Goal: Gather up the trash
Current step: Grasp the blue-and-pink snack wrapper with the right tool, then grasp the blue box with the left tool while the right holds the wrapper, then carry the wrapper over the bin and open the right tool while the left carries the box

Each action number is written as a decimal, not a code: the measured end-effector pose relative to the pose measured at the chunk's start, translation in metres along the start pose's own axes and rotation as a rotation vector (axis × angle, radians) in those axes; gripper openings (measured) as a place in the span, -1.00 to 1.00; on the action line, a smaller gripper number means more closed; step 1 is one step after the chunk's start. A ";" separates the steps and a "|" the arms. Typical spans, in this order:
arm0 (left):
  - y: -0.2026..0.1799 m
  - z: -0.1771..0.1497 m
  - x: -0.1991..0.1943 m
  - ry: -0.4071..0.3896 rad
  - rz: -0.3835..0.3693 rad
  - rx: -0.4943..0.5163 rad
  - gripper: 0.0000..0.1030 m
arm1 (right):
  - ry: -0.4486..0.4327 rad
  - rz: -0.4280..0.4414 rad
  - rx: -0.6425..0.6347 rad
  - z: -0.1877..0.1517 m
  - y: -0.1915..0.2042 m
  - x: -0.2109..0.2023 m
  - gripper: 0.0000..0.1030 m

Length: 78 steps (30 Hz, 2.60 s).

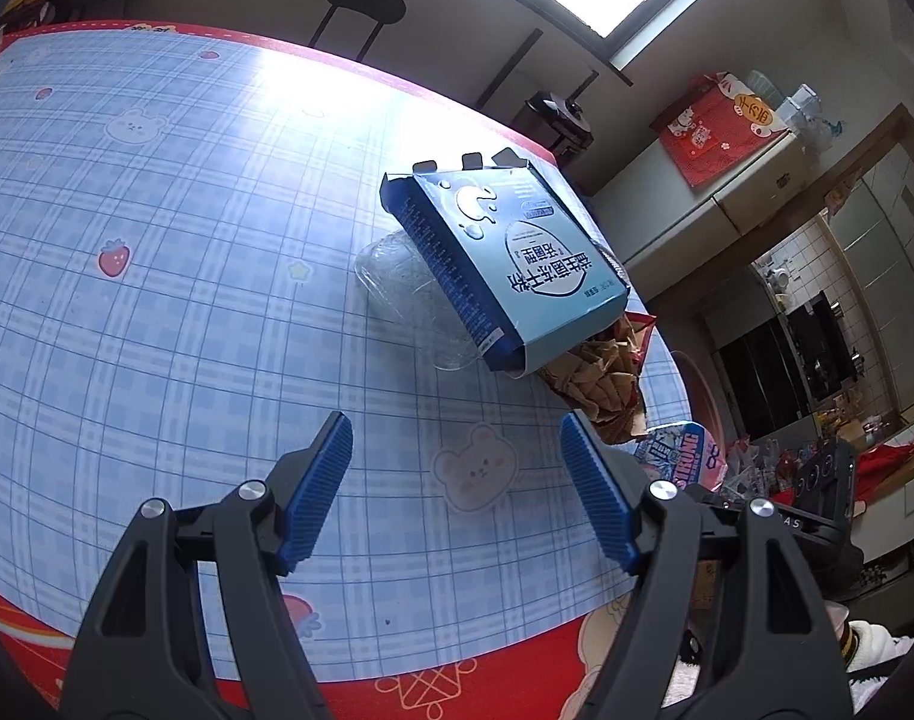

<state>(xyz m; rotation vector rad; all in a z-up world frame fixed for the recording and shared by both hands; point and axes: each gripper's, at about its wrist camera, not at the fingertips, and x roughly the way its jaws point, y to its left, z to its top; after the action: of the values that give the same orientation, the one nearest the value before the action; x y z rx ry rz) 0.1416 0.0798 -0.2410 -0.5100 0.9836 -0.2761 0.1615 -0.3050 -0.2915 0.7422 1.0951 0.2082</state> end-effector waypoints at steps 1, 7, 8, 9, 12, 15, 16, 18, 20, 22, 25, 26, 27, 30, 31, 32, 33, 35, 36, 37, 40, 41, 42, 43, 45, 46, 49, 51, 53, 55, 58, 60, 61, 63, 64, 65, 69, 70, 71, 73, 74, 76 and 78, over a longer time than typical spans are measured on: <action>-0.001 0.003 0.003 0.004 -0.015 -0.019 0.41 | -0.007 0.001 -0.009 0.001 0.000 -0.004 -0.89; -0.002 0.020 0.032 0.028 -0.125 -0.166 0.41 | -0.040 -0.002 -0.052 0.009 -0.004 -0.021 -0.89; 0.000 0.023 0.038 0.031 -0.148 -0.207 0.41 | -0.043 -0.005 -0.056 0.011 -0.005 -0.023 -0.89; 0.002 0.025 0.045 0.035 -0.173 -0.251 0.41 | -0.046 -0.007 -0.058 0.011 -0.006 -0.025 -0.89; 0.008 0.029 0.062 0.034 -0.235 -0.375 0.40 | -0.052 -0.017 -0.065 0.013 -0.008 -0.030 -0.89; 0.017 0.030 0.077 0.033 -0.276 -0.498 0.40 | -0.054 -0.028 -0.065 0.014 -0.011 -0.033 -0.89; 0.021 0.029 0.082 0.032 -0.286 -0.535 0.40 | -0.055 -0.031 -0.063 0.015 -0.013 -0.034 -0.89; 0.026 0.027 0.091 0.035 -0.305 -0.599 0.40 | -0.058 -0.037 -0.059 0.016 -0.015 -0.036 -0.89; 0.029 0.025 0.099 0.041 -0.321 -0.636 0.40 | -0.063 -0.042 -0.056 0.017 -0.016 -0.038 -0.89; 0.027 0.025 0.105 0.047 -0.333 -0.647 0.40 | -0.067 -0.046 -0.053 0.017 -0.017 -0.040 -0.89; 0.027 0.025 0.111 0.052 -0.344 -0.649 0.40 | -0.066 -0.049 -0.050 0.018 -0.018 -0.040 -0.89; 0.026 0.026 0.114 0.056 -0.345 -0.652 0.41 | -0.065 -0.051 -0.049 0.018 -0.018 -0.040 -0.89; 0.026 0.025 0.117 0.059 -0.347 -0.656 0.40 | -0.064 -0.051 -0.050 0.018 -0.018 -0.040 -0.89; 0.025 0.024 0.124 0.063 -0.343 -0.670 0.40 | -0.060 -0.053 -0.053 0.018 -0.018 -0.039 -0.89; 0.024 0.024 0.126 0.063 -0.340 -0.671 0.40 | -0.059 -0.053 -0.053 0.018 -0.019 -0.039 -0.89; 0.023 0.025 0.128 0.064 -0.339 -0.669 0.40 | -0.058 -0.055 -0.053 0.018 -0.019 -0.039 -0.89; 0.022 0.025 0.129 0.065 -0.336 -0.668 0.40 | -0.057 -0.055 -0.052 0.018 -0.019 -0.039 -0.89; 0.021 0.026 0.133 0.066 -0.333 -0.670 0.40 | -0.056 -0.058 -0.048 0.018 -0.020 -0.039 -0.89; 0.020 0.027 0.135 0.072 -0.331 -0.670 0.39 | -0.056 -0.059 -0.046 0.018 -0.020 -0.039 -0.89; 0.021 0.027 0.136 0.077 -0.327 -0.670 0.37 | -0.056 -0.058 -0.044 0.018 -0.021 -0.038 -0.89; 0.021 0.027 0.137 0.083 -0.326 -0.662 0.23 | -0.056 -0.057 -0.042 0.018 -0.020 -0.038 -0.89; 0.020 0.028 0.137 0.082 -0.323 -0.656 0.20 | -0.057 -0.057 -0.042 0.018 -0.020 -0.038 -0.89; 0.018 0.029 0.136 0.081 -0.326 -0.652 0.16 | -0.057 -0.057 -0.042 0.018 -0.020 -0.038 -0.89; 0.018 0.030 0.135 0.079 -0.330 -0.647 0.14 | -0.057 -0.055 -0.042 0.018 -0.020 -0.038 -0.89; 0.014 0.033 0.131 0.069 -0.332 -0.626 0.04 | -0.058 -0.053 -0.043 0.019 -0.019 -0.038 -0.89; 0.013 0.034 0.128 0.065 -0.340 -0.612 0.01 | -0.059 -0.051 -0.043 0.020 -0.019 -0.037 -0.89; 0.004 0.038 0.113 0.043 -0.330 -0.536 -0.10 | -0.066 -0.043 -0.048 0.022 -0.017 -0.037 -0.89; 0.001 0.038 0.098 0.020 -0.318 -0.485 -0.18 | -0.072 -0.036 -0.050 0.024 -0.015 -0.037 -0.89; -0.003 0.041 0.083 -0.007 -0.302 -0.441 -0.22 | -0.079 -0.027 -0.051 0.025 -0.013 -0.037 -0.89; -0.008 0.042 0.068 -0.038 -0.276 -0.391 -0.25 | -0.086 -0.017 -0.052 0.027 -0.012 -0.037 -0.89; -0.012 0.043 0.046 -0.072 -0.248 -0.336 -0.26 | -0.093 -0.001 -0.059 0.030 -0.009 -0.037 -0.89; -0.014 0.042 0.030 -0.101 -0.236 -0.303 -0.27 | -0.099 0.009 -0.065 0.031 -0.007 -0.037 -0.89; -0.016 0.040 0.023 -0.116 -0.228 -0.287 -0.27 | -0.102 0.014 -0.068 0.032 -0.006 -0.037 -0.89; -0.016 0.037 0.008 -0.143 -0.208 -0.259 -0.28 | -0.106 0.022 -0.072 0.033 -0.005 -0.038 -0.89; -0.016 0.036 0.001 -0.155 -0.196 -0.248 -0.28 | -0.109 0.025 -0.074 0.034 -0.005 -0.038 -0.89; -0.017 0.036 -0.006 -0.168 -0.183 -0.239 -0.28 | -0.112 0.027 -0.075 0.035 -0.004 -0.039 -0.89; -0.025 0.040 -0.036 -0.235 -0.138 -0.195 -0.27 | -0.149 0.038 -0.085 0.041 -0.005 -0.049 -0.89; -0.027 0.041 -0.045 -0.253 -0.128 -0.177 -0.27 | -0.166 0.039 -0.086 0.045 -0.006 -0.054 -0.89; -0.031 0.043 -0.052 -0.272 -0.118 -0.156 -0.27 | -0.183 0.041 -0.082 0.049 -0.008 -0.060 -0.89; -0.039 0.047 -0.065 -0.298 -0.100 -0.126 -0.27 | -0.228 0.029 -0.075 0.060 -0.014 -0.075 -0.89; -0.043 0.049 -0.070 -0.310 -0.096 -0.116 -0.27 | -0.255 0.017 -0.073 0.066 -0.018 -0.083 -0.89; -0.053 0.054 -0.078 -0.331 -0.095 -0.095 -0.27 | -0.316 -0.014 -0.068 0.080 -0.028 -0.104 -0.89; -0.066 0.057 -0.085 -0.350 -0.101 -0.071 -0.27 | -0.370 -0.057 -0.061 0.094 -0.041 -0.124 -0.89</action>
<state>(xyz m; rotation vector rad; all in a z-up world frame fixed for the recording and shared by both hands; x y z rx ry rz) 0.1453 0.0781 -0.1194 -0.6490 0.6302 -0.2331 0.1762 -0.4388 -0.2035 0.6625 0.7533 0.0520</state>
